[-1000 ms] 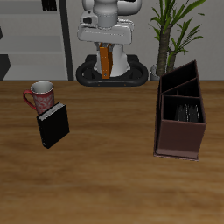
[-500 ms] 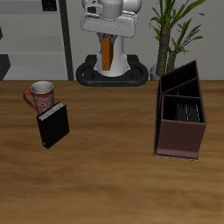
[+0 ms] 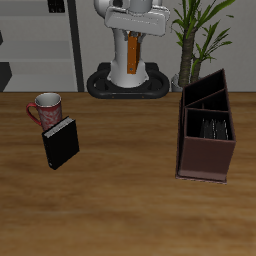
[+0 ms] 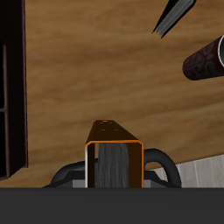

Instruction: Place the left striped book into the left desk caddy's right compartment and place the right striped book into the left desk caddy's right compartment and place the orange book into the left desk caddy's left compartment

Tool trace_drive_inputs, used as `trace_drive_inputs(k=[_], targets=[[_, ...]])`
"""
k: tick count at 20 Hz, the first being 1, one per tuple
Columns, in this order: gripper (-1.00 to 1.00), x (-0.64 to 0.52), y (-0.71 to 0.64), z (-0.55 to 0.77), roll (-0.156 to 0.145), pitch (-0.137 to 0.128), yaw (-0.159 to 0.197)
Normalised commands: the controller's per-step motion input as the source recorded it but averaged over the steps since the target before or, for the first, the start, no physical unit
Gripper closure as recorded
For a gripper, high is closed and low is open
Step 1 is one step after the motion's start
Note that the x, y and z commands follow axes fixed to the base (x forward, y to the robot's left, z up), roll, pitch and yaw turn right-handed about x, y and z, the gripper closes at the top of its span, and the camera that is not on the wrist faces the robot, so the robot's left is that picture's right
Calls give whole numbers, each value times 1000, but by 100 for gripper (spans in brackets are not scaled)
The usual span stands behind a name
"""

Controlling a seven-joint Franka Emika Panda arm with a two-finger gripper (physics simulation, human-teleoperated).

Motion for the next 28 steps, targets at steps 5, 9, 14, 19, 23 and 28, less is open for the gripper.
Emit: trace_drive_inputs(k=[5,9,14,19,23,28], targets=[[100,11,432,28,6,-7,-6],[100,145,438,47,9,17,31],[100,61,436,113,9,-54,3],[100,-2,328,13,27,1,-27],[100,-63,487,-52,40,0,-2],[100,98,165,1,14,24,-31]])
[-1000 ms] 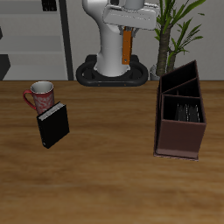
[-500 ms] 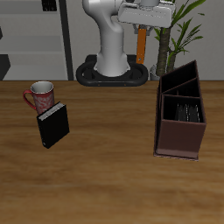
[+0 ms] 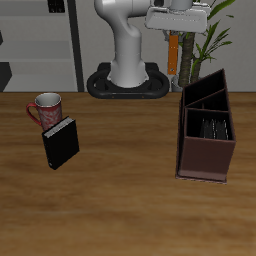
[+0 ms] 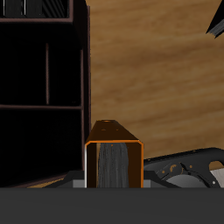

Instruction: Place the left striped book into the left desk caddy's right compartment and place the right striped book into the left desk caddy's right compartment and place the orange book into the left desk caddy's left compartment

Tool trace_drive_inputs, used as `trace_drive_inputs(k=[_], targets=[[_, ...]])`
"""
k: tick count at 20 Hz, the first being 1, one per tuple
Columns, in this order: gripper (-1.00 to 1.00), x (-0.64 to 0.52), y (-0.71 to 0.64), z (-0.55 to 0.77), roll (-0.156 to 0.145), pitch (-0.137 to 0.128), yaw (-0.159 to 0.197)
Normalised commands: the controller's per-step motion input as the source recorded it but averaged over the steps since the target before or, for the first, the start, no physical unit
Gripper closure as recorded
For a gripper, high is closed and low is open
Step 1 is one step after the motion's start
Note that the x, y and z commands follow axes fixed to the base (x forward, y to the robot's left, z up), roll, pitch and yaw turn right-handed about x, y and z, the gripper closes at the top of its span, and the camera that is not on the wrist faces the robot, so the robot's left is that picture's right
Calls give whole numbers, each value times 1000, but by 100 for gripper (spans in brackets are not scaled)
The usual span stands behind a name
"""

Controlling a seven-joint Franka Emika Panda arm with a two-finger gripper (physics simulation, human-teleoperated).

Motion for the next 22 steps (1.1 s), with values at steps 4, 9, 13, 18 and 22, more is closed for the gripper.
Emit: trace_drive_inputs(k=[4,9,13,18,22], targets=[[100,119,309,83,48,1,-9],[100,111,192,39,31,11,-19],[100,3,164,-21,46,20,-10],[100,-3,147,36,33,-8,2],[100,87,156,-26,20,6,-23]])
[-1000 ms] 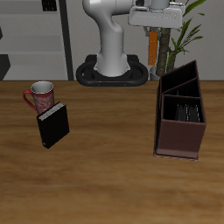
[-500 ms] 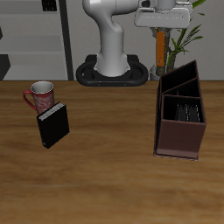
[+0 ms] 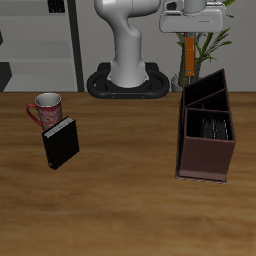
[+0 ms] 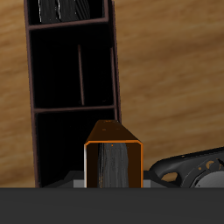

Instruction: Place the left striped book into the left desk caddy's right compartment and place the right striped book into the left desk caddy's right compartment and place the orange book into the left desk caddy's left compartment

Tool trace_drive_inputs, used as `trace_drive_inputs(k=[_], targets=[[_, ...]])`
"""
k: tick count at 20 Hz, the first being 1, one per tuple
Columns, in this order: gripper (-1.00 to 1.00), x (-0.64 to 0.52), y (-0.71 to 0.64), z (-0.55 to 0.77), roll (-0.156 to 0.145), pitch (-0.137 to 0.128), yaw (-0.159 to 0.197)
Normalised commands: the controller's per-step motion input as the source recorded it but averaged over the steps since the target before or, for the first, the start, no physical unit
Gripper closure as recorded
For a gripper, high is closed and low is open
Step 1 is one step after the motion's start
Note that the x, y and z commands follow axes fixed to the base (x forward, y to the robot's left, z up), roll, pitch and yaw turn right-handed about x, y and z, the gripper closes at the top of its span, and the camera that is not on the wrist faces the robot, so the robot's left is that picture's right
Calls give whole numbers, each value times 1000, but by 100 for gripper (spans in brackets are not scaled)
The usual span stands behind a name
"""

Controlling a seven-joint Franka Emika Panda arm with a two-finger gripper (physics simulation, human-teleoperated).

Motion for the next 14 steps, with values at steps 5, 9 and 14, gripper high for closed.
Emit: trace_drive_inputs(k=[5,9,14], targets=[[100,74,210,-40,46,25,-17],[100,22,197,-73,42,11,-7],[100,8,113,-76,22,7,-10]])
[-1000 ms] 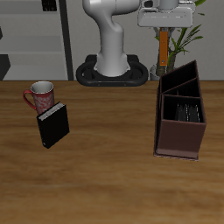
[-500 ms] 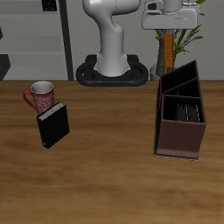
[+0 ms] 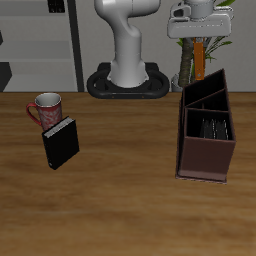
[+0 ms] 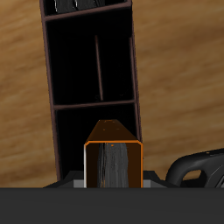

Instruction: Place the left striped book into the left desk caddy's right compartment and place the right striped book into the left desk caddy's right compartment and place the orange book into the left desk caddy's left compartment

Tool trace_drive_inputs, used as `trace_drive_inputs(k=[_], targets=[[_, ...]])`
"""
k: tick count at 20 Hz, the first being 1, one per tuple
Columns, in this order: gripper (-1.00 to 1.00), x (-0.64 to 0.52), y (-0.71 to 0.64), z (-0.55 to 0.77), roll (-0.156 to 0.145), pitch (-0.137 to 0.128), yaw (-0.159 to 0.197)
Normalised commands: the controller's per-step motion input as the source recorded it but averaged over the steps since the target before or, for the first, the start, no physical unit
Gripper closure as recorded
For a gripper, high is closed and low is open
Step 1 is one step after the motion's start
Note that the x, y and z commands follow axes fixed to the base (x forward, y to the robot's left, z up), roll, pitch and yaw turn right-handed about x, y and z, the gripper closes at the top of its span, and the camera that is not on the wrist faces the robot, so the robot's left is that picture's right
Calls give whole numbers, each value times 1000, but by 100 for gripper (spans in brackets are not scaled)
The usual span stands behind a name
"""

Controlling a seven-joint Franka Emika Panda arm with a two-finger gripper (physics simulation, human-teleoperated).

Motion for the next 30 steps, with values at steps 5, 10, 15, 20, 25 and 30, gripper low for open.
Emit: trace_drive_inputs(k=[5,10,15,20,25,30], targets=[[100,73,77,-77,20,18,-8],[100,87,102,-67,23,1,16],[100,100,81,-119,18,12,11],[100,88,24,-144,10,46,-14],[100,1,48,-83,19,1,10],[100,67,47,-162,14,33,-6]])
